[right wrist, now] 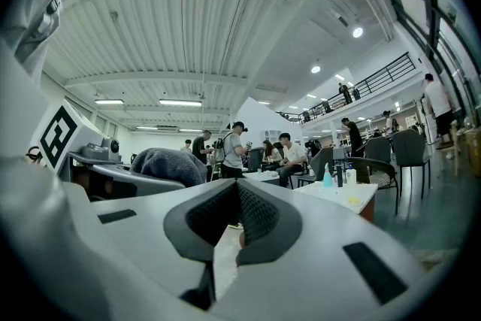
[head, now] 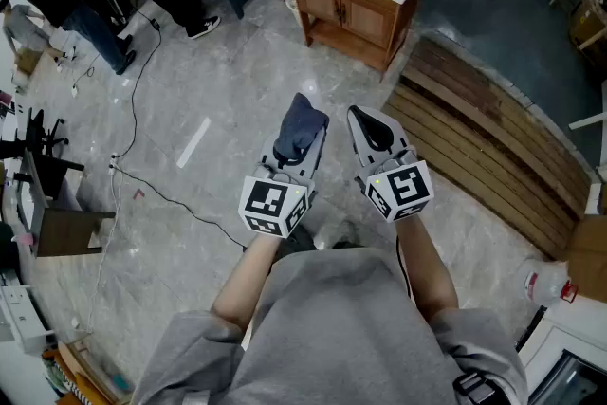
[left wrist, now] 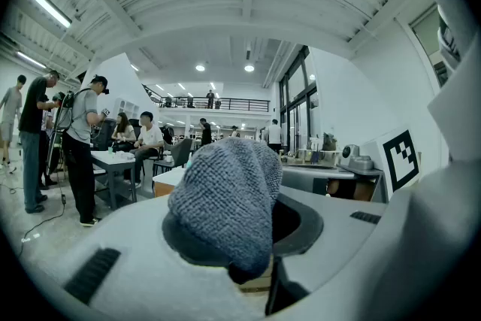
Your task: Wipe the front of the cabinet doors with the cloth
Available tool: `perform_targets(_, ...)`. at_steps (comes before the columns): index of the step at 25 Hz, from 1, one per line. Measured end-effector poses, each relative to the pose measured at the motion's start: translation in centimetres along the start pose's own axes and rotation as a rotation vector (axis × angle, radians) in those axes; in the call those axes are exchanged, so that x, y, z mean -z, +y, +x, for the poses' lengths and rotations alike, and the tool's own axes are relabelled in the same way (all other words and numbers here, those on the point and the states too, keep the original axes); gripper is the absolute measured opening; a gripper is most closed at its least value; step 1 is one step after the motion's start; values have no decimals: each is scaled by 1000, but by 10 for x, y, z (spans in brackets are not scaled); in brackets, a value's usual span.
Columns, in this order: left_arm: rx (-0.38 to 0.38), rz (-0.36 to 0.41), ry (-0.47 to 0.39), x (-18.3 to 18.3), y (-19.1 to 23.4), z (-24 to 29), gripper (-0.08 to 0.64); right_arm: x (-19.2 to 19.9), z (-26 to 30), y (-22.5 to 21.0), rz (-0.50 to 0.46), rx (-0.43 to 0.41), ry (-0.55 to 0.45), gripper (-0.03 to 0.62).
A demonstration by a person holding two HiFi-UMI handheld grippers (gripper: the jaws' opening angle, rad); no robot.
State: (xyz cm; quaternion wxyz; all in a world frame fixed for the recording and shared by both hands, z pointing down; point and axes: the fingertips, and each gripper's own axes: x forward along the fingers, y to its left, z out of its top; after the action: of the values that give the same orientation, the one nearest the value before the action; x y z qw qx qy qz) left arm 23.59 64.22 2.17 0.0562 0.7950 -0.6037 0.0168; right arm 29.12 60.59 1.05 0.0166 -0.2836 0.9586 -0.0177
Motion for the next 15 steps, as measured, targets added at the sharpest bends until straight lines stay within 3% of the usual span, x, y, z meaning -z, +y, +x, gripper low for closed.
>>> perform_targets(6, 2, -5, 12, 8, 10, 8, 104, 11, 13, -3, 12, -7, 17, 9)
perform_targets(15, 38, -47, 18, 15, 79, 57, 104, 28, 83, -26, 27, 30, 42, 11)
